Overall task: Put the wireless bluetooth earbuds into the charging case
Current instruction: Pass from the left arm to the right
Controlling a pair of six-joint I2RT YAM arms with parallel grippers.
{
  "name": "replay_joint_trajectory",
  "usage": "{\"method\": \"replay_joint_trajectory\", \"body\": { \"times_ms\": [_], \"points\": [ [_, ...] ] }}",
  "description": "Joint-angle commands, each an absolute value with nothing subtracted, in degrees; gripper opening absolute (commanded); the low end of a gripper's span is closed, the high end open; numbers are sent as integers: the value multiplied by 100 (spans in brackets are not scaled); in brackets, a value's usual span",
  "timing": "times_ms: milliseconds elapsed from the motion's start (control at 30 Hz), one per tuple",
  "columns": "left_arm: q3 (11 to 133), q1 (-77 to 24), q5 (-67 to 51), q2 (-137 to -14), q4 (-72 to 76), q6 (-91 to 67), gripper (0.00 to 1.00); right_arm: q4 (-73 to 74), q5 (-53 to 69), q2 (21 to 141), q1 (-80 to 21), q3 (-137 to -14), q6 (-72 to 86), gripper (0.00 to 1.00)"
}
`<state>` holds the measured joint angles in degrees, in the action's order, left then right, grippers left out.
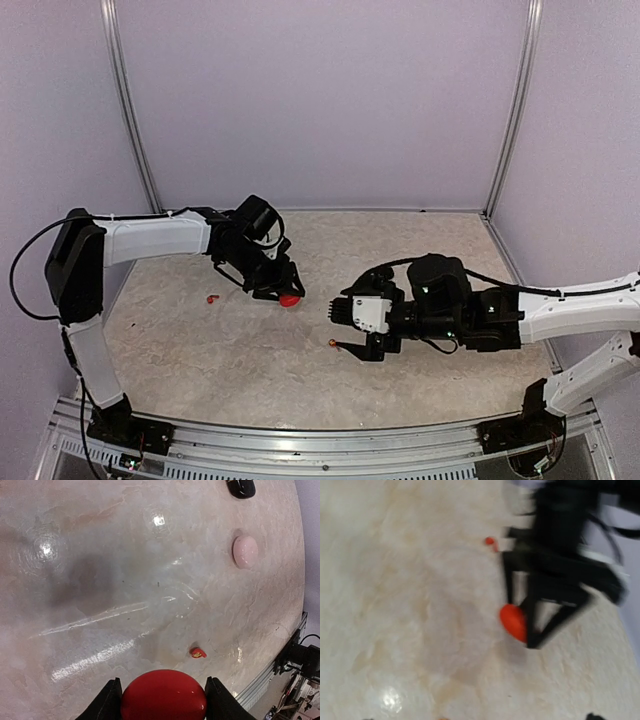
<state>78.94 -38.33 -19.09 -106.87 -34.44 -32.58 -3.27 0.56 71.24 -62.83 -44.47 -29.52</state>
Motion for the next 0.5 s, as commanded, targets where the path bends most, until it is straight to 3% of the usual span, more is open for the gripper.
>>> {"method": "replay_joint_trajectory", "body": {
  "times_ms": [0,133,467],
  "points": [
    [8269,-3956,-2278,-10473,-3814,-3848,23,-290,-1323,7783,-6813,-4870,-4039,83],
    [8551,-4095,-2358,-10556,-4067,-3952,24,-225,-1910,8547,-7167,-5329,-4516,67],
    [8683,-4331,-2472,-10689,-4068,-4266,26,-599,-3367,10100,-7424,-6067,-5200,52]
  ]
}}
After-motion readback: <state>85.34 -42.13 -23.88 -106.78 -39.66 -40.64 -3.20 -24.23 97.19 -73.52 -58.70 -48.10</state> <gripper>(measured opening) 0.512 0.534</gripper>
